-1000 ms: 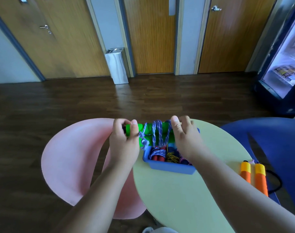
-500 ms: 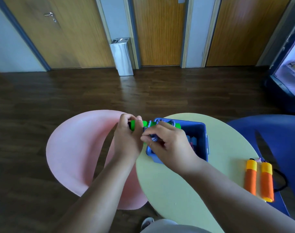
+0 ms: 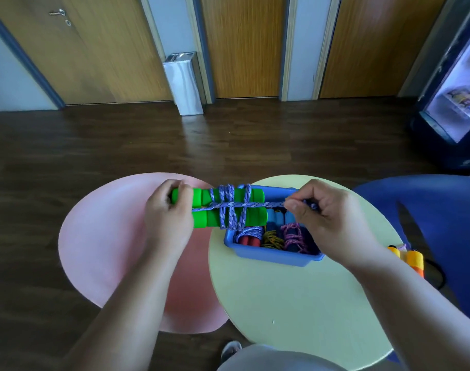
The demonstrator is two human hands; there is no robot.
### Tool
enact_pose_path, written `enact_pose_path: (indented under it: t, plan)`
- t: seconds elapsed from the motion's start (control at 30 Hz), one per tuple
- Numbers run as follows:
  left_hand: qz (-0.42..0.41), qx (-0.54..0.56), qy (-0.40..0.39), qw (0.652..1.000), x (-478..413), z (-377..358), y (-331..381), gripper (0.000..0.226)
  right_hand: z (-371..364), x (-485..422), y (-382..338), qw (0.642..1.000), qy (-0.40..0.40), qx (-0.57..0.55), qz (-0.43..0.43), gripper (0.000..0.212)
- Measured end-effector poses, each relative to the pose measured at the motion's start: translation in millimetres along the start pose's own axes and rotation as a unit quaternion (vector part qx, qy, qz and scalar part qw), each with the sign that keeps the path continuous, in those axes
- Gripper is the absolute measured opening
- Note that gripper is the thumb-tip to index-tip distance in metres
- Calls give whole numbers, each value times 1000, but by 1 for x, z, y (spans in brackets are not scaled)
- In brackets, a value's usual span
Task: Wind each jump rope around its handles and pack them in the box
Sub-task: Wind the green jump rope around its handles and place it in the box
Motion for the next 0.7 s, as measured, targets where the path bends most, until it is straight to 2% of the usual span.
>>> enact_pose_path:
  t: [0.13, 0.23, 0.37, 0.47, 0.57, 0.7]
  plan:
    - [31, 59, -11, 998, 6, -9, 5, 24, 9, -1, 14, 999, -10, -48, -16, 17]
    - [83, 140, 1, 987, 10, -13, 6, 38, 6, -2, 17, 994, -42, -99, -17, 16]
    - [99, 229, -26, 968, 14, -22, 18, 53, 3, -6, 15, 992, -48, -112, -16, 14]
    - [100, 259, -59, 959, 14, -31, 20, 49, -1, -11, 13, 992, -57, -112, -27, 13]
    - [104, 280, -85, 950, 14, -42, 18, 35, -11, -12, 17, 991, -77, -105, -42, 17]
    - [101, 304, -165, 933, 21, -66, 21, 33, -37, -4, 24, 985, -125, -90, -80, 38]
Point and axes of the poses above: each hand's wrist, its own x-axis away from the middle knuckle, its own z-axis out of the back of the hand, y = z × x, the point moved 10 cm from there along -x, towards the middle knuckle, and after that the axes turned 7 degrees about -z, right-handed, at the moved point
